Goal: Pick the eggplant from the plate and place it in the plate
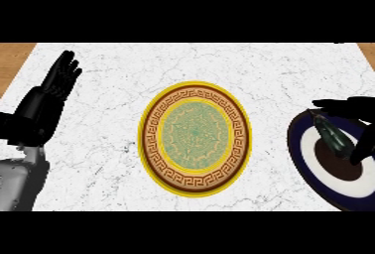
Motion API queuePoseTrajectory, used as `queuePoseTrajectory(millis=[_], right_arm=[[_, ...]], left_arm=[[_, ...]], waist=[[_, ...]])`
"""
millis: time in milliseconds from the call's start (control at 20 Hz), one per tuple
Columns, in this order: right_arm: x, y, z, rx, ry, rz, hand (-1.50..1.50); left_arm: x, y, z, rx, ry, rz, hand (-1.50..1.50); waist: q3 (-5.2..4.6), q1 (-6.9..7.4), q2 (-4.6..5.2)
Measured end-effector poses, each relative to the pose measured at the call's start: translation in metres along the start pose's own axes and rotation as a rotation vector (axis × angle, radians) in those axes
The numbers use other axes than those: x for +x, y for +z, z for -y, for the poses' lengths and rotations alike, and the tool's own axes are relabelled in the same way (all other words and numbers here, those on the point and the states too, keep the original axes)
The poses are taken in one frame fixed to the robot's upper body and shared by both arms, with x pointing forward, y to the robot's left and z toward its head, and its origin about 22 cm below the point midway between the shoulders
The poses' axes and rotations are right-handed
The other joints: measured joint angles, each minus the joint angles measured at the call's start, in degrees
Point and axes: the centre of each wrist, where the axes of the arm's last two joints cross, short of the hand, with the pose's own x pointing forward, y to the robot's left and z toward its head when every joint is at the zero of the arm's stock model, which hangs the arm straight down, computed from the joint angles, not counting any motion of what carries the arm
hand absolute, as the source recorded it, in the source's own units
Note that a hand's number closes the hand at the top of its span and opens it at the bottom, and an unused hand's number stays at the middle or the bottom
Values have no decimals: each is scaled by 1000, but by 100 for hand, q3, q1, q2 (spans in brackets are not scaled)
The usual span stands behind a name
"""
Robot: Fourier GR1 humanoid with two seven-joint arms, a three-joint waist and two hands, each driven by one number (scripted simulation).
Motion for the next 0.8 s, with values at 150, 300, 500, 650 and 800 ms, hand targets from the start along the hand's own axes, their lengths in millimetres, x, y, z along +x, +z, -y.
queuePoseTrajectory(millis=[150, 300, 500, 650, 800], right_arm=[[-5, -8, -6, 18, 1, -2, -150], [-12, -14, -13, 30, 10, -15, -150], [-13, -22, -18, 38, 39, -50, -150], [-17, -25, -25, 24, 72, -52, 150], [-20, -25, -26, -57, 48, -16, 150]], left_arm=[[4, -1, 2, 1, -4, 4, 0], [4, 0, 6, 3, -2, 3, 0], [0, 4, 4, -4, -1, -1, 0], [1, 3, 1, 4, 4, -3, 0], [1, 3, 0, 3, -4, -5, 0]], waist=[[0, -2, -2], [-18, -11, -18], [-76, -36, -57], [-118, -46, -90], [-128, -67, -93]])
